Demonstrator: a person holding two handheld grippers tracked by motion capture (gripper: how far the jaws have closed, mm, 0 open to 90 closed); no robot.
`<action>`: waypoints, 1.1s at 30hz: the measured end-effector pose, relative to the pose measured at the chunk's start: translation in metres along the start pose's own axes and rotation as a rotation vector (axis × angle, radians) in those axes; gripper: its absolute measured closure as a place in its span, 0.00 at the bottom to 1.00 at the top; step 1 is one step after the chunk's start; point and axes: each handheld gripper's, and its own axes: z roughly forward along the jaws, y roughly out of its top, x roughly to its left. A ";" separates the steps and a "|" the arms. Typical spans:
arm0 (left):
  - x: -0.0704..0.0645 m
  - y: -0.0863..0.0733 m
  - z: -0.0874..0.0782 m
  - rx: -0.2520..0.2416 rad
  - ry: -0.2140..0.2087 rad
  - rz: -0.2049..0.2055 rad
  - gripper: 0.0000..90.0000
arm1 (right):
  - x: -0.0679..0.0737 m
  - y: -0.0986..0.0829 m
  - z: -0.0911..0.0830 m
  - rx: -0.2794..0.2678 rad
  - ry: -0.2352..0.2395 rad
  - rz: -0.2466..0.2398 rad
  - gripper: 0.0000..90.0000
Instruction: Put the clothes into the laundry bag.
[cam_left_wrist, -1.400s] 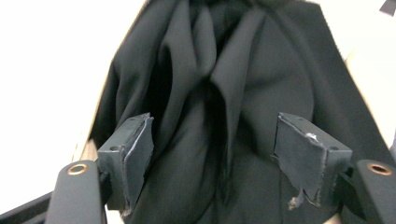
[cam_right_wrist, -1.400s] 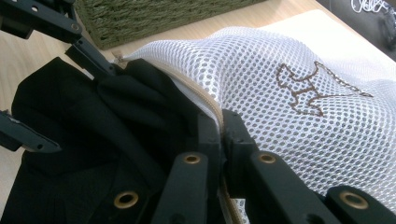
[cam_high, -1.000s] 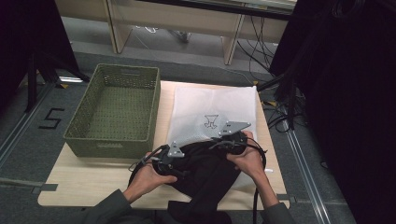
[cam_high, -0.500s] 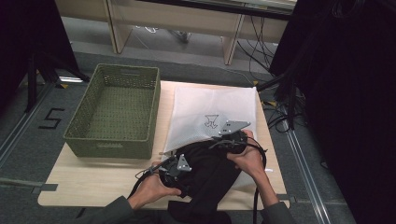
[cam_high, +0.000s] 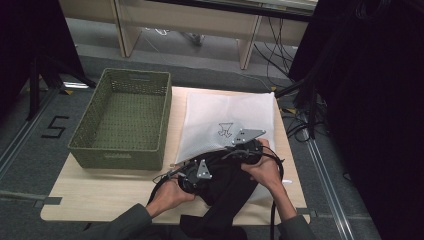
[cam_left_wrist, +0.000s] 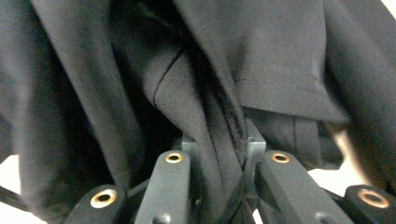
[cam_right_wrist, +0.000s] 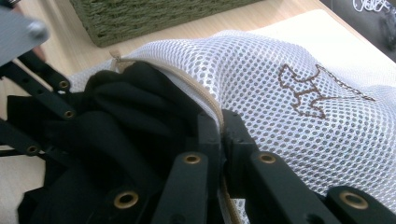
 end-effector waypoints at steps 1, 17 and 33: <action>0.001 0.002 -0.001 -0.006 0.003 -0.003 0.87 | 0.000 0.000 0.000 0.001 0.001 -0.001 0.98; 0.038 0.038 0.009 -0.120 0.046 -0.192 0.87 | -0.003 0.002 -0.005 -0.022 0.002 -0.007 0.98; 0.028 0.031 -0.008 -0.089 0.027 -0.224 0.43 | -0.005 -0.001 -0.004 -0.014 0.004 0.008 0.98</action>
